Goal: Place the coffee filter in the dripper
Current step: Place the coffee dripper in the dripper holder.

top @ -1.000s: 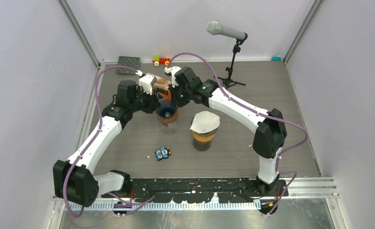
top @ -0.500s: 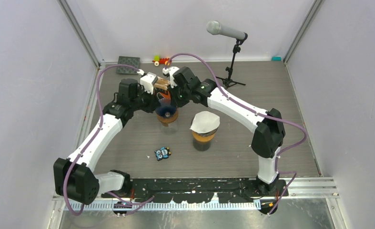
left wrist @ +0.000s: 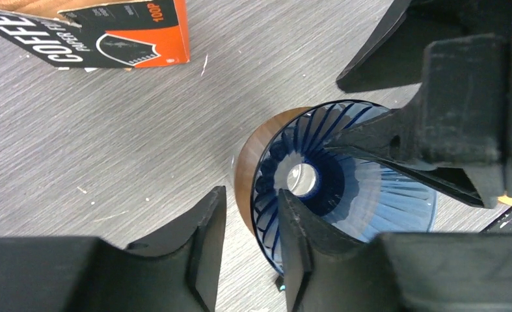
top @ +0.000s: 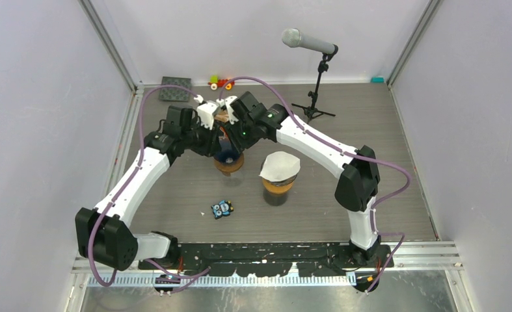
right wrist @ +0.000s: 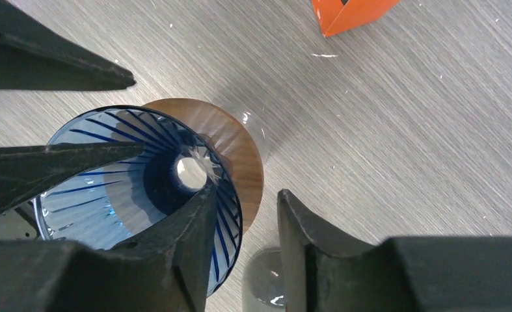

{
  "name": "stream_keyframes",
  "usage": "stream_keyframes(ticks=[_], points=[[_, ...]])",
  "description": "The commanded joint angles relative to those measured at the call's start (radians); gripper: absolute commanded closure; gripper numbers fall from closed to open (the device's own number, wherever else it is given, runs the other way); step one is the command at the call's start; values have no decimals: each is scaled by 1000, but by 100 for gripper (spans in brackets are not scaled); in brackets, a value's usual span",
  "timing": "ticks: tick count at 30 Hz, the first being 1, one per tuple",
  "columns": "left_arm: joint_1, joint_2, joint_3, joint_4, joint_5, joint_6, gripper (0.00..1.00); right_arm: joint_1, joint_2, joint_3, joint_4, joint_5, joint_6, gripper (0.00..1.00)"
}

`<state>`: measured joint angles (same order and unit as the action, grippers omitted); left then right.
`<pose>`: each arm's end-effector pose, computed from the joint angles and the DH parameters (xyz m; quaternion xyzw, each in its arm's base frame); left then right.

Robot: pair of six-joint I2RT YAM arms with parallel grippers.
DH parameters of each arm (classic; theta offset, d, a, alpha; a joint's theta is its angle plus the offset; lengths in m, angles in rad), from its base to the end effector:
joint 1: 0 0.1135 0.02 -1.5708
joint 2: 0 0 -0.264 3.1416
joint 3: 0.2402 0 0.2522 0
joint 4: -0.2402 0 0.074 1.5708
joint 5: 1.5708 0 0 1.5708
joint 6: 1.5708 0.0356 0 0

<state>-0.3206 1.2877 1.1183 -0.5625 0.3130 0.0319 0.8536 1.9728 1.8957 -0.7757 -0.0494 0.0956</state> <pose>0.2604 -0.0980 0.3127 0.2207 0.8770 -0.1987 0.3776 0.2907 0.3359 0.3149 -0.3544 0.8663 0.1811 0.3018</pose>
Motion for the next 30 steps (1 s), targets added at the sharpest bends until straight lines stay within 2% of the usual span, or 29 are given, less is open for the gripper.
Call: stream_keyframes(ticks=[1, 9, 15, 22, 30], points=[[-11, 4, 42, -89, -8, 38, 58, 18, -3, 83, -56, -56, -53, 53], [-11, -42, 106, -62, -30, 46, 38, 4, -24, 167, -93, -84, -44, 40], [-11, -66, 126, -19, -67, 36, 29, -1, -42, 214, -121, -100, -42, 34], [-3, -47, 148, 51, -168, -22, 27, -25, -96, 183, -120, -112, -47, 34], [40, 68, 200, 160, -198, -74, 29, -91, -234, 37, -74, -177, -117, 36]])
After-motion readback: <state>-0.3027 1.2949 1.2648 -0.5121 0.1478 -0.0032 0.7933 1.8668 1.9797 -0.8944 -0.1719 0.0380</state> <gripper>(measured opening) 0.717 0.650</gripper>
